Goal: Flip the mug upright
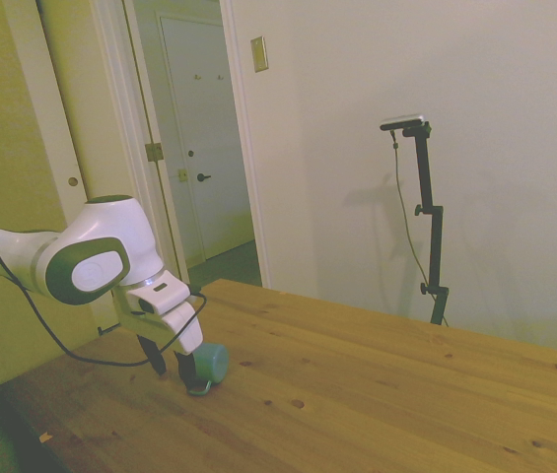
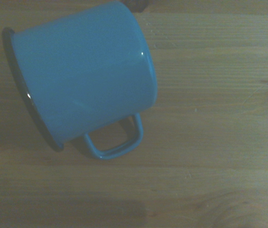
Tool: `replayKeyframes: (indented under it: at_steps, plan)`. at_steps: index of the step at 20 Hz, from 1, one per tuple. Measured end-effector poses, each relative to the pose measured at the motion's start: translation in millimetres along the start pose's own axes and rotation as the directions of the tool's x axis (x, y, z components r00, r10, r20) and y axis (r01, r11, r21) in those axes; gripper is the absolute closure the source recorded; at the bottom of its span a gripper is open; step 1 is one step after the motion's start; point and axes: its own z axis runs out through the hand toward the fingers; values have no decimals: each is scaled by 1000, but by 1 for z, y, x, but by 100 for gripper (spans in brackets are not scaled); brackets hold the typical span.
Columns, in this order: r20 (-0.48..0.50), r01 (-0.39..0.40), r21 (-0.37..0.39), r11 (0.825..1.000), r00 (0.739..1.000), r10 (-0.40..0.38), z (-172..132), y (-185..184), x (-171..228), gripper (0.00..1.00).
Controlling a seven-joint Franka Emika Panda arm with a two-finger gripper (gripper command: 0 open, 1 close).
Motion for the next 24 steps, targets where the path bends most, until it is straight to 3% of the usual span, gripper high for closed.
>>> replayKeyframes:
  at_steps: [7, 11, 19, 24]
  plan:
    - [-61, 63, -3, 998, 996, -63, -18, -25, 4, 0]
    - [-150, 82, -53, 995, 985, -89, -20, -59, -8, 0]
    - [-341, 113, -170, 979, 925, -166, 10, -138, -49, 0]
    - [-407, 116, -241, 964, 889, -209, 33, -158, -75, 0]
